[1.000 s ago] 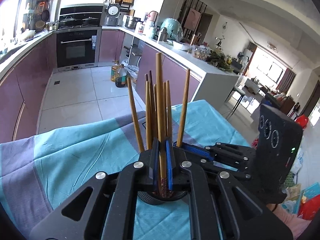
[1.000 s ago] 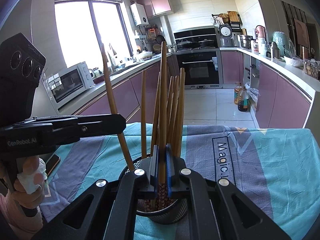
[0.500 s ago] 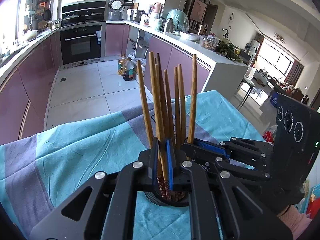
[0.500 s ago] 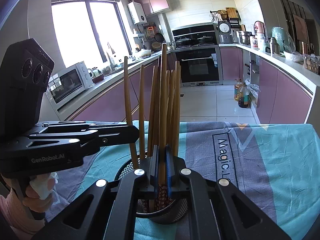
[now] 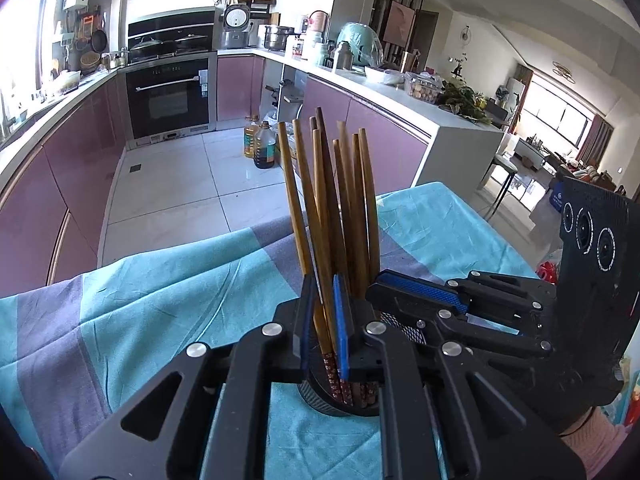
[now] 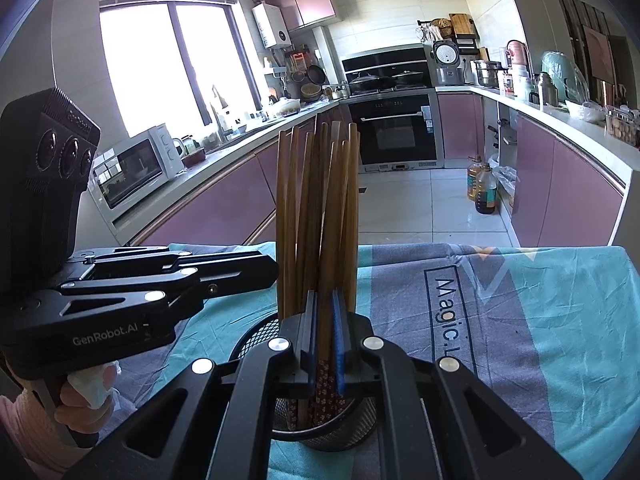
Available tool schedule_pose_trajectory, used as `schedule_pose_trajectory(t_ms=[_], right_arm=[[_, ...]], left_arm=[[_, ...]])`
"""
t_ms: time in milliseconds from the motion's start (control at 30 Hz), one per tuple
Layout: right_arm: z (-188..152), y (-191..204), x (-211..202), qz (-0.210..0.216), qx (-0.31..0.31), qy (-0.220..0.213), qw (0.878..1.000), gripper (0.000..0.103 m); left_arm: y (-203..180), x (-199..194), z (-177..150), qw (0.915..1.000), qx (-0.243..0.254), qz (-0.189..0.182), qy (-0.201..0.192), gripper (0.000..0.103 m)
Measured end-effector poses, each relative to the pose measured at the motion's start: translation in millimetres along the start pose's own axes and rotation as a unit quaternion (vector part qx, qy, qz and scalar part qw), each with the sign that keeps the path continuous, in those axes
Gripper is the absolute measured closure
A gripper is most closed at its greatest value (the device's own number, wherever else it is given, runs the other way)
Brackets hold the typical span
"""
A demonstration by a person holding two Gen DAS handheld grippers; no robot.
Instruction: Organize utensils
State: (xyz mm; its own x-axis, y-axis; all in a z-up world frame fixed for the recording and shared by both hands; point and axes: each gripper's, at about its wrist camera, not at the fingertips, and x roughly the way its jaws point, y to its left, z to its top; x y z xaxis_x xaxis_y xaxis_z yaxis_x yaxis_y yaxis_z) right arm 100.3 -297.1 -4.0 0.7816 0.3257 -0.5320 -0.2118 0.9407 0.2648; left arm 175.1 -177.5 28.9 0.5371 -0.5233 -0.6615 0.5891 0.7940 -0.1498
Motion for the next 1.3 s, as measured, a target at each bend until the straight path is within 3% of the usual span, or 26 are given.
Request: schedule_pose_trajectory(t_ms=[167,233,300,367,433,533,600,767,1300], right_arm=[[-2,2,-6,-0.001,-0.004,-0.005,1.0,0.092],[-3,5,-9,-0.004,-0.01,-0.011,1.0,0.079],[-5,8,-14,-0.011,-0.015,-0.019,1.0,0.064],[-6,11,-19,-0.014,-0.02,-0.025,0.999,0.058],[-11,17,-24,-0.027,-0.027,-0.036,0.999,0.045],[-18,25,-33,-0.045,-0.04,-0.054,0.997,0.033],[-22,32,-38,-0.056,-0.045,-0.068,0.995,0.019],[-31,50,-50,-0.077,-0.064,-0.095,0.99,0.007],[-54,79,-71,-0.102,-0.071,-0.144,0.982,0.007]], left_arm=[[2,-13,-11,0.9996,-0.004,0.014,-0.023,0.073],[5,-21,-16,0.9988,-0.01,0.028,-0.038,0.058],[10,-33,-25,0.997,-0.018,0.046,-0.059,0.049],[15,-44,-30,0.994,-0.024,0.068,-0.082,0.037],[20,-59,-39,0.9892,-0.03,0.096,-0.107,0.02],[27,-78,-51,0.9811,-0.033,0.127,-0.142,0.007],[30,-87,-58,0.9761,-0.035,0.145,-0.158,0.006],[32,-111,-83,0.9649,-0.039,0.185,-0.183,0.006],[34,-172,-132,0.9384,-0.041,0.259,-0.225,0.006]])
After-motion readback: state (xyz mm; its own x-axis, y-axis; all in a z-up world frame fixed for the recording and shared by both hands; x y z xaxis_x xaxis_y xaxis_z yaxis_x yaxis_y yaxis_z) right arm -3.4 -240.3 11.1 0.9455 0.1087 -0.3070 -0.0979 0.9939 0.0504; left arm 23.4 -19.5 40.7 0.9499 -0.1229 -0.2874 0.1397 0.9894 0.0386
